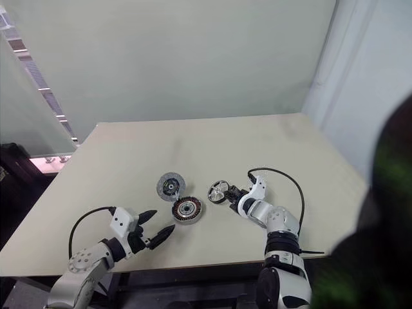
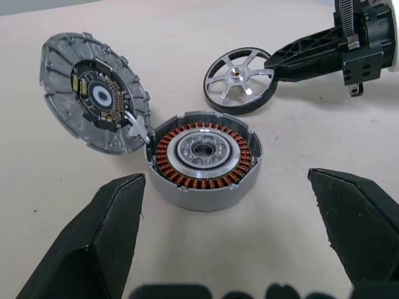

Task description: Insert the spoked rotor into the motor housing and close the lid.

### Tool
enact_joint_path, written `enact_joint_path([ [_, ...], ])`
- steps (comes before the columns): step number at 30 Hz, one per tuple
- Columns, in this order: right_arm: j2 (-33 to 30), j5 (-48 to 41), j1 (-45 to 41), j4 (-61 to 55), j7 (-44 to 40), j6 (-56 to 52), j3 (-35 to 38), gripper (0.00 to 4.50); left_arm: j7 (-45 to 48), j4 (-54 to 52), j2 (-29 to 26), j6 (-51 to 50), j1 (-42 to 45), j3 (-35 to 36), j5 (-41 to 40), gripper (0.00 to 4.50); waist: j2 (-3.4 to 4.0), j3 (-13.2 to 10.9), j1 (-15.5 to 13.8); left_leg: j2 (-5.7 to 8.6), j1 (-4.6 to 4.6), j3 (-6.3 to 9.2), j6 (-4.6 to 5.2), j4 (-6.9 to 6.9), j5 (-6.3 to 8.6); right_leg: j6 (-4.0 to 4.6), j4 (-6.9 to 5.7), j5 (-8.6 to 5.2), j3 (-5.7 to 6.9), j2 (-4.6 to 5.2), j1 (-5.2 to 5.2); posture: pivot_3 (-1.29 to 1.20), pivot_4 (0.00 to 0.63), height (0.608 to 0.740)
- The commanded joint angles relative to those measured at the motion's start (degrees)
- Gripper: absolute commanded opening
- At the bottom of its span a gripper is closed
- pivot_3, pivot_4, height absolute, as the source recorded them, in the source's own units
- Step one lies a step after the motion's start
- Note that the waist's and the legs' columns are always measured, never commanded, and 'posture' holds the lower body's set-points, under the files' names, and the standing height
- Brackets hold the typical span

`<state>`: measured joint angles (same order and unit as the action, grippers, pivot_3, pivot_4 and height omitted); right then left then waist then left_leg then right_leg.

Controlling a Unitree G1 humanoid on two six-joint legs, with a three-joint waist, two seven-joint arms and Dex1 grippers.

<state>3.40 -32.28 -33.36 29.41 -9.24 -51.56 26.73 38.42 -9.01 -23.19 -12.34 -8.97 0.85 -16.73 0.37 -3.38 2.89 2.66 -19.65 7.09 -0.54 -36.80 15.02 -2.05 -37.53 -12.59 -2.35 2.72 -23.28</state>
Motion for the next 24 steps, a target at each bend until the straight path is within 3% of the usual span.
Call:
enact_joint_path([
  [1,-0.39,-3.29,-0.05,-3.09,1.18,-1.28,1.63,0.40,-0.03,-1.37,-0.13,0.61,0.66,0.21,-0.26,4.50,0.00,0.00,-0.03,-0.01,-0.01,0.01,0.00,0.00,0.00,0.00,0.00,0.00,0.01,-0.01,0.00,0.00,0.000,0.740],
  [7,1.71,-12.77,-0.08,-6.58,3.30,-8.78,7.01,0.40,0.11,-1.21,-0.37,0.63,0.48,0.66,-0.46,4.50,0.01,-0.01,0.01,-0.05,-0.06,0.00,0.02,0.01,0.02,0.00,0.00,0.00,0.00,-0.02,-0.07,0.00,0.000,0.740],
  [13,7.81,-20.47,1.19,-12.75,8.85,-15.17,8.72,0.40,0.26,-1.05,-0.85,0.64,0.12,1.65,-0.85,4.50,0.03,-0.02,0.04,-0.24,-0.06,-0.04,0.05,0.04,0.05,0.00,0.01,0.00,0.01,-0.20,-0.12,0.00,0.000,0.740],
  [24,14.06,-24.36,5.44,-17.34,15.14,-16.75,0.18,0.40,0.01,-1.08,-0.72,0.54,-0.06,1.96,-1.00,4.50,0.04,-0.03,0.08,-0.25,-0.13,-0.05,0.05,0.05,0.05,0.01,0.15,-0.01,-0.01,-0.21,-0.15,0.00,0.000,0.740],
])
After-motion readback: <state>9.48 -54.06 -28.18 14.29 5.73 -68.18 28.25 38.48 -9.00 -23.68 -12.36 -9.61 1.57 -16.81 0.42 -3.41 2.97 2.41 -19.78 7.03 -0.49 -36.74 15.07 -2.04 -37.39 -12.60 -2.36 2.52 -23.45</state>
